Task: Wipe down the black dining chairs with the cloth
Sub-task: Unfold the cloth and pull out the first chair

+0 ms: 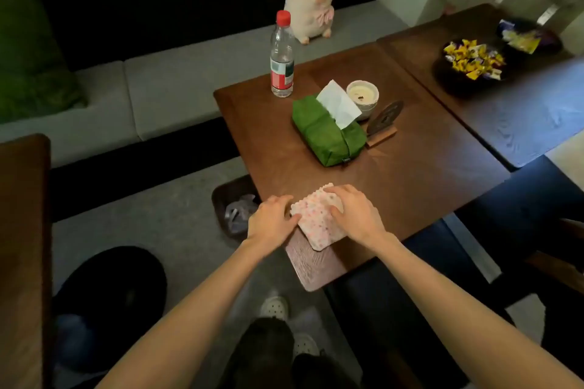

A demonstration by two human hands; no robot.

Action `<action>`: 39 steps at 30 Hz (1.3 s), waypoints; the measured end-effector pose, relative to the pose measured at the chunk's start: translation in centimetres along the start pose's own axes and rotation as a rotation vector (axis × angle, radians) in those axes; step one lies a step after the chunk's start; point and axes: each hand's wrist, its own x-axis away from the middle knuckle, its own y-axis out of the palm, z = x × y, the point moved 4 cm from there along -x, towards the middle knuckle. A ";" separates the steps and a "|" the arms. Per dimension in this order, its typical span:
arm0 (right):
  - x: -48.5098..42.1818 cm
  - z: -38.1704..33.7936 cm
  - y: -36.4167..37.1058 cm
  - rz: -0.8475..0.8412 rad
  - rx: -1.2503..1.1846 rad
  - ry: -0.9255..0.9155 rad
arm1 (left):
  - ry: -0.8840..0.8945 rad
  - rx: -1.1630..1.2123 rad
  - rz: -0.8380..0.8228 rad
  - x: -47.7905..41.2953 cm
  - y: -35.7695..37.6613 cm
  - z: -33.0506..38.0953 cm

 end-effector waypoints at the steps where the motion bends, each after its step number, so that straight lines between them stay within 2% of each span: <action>1: -0.9 0.1 0.4 -0.016 0.024 0.020 | 0.004 0.029 -0.010 -0.8 0.3 -0.2; 6: -3.6 0.5 2.3 -0.082 0.133 0.093 | 0.034 0.117 -0.044 -3.7 1.7 -1.5; 14: -3.7 1.2 1.6 0.010 0.072 0.134 | 0.137 0.168 -0.046 -5.3 1.1 -2.1; 23: 0.2 -0.8 -4.0 0.153 0.022 0.037 | 0.372 0.191 0.038 -2.6 -4.4 0.1; 29: 4.2 -1.3 -8.0 0.291 -0.089 -0.051 | 0.461 0.210 0.104 1.5 -7.6 2.4; 31: 6.3 -1.4 -9.3 0.329 -0.116 -0.117 | 0.455 0.232 0.143 3.6 -8.1 3.2; 34: 10.2 -1.7 -10.9 0.391 -0.208 -0.210 | 0.351 0.261 0.238 7.1 -7.7 3.9; 37: 14.6 -2.3 -11.8 0.391 -0.354 -0.274 | 0.226 0.248 0.311 11.2 -6.0 3.9; 39: 17.3 -2.7 -12.1 0.369 -0.405 -0.322 | 0.211 0.294 0.349 14.4 -4.8 4.7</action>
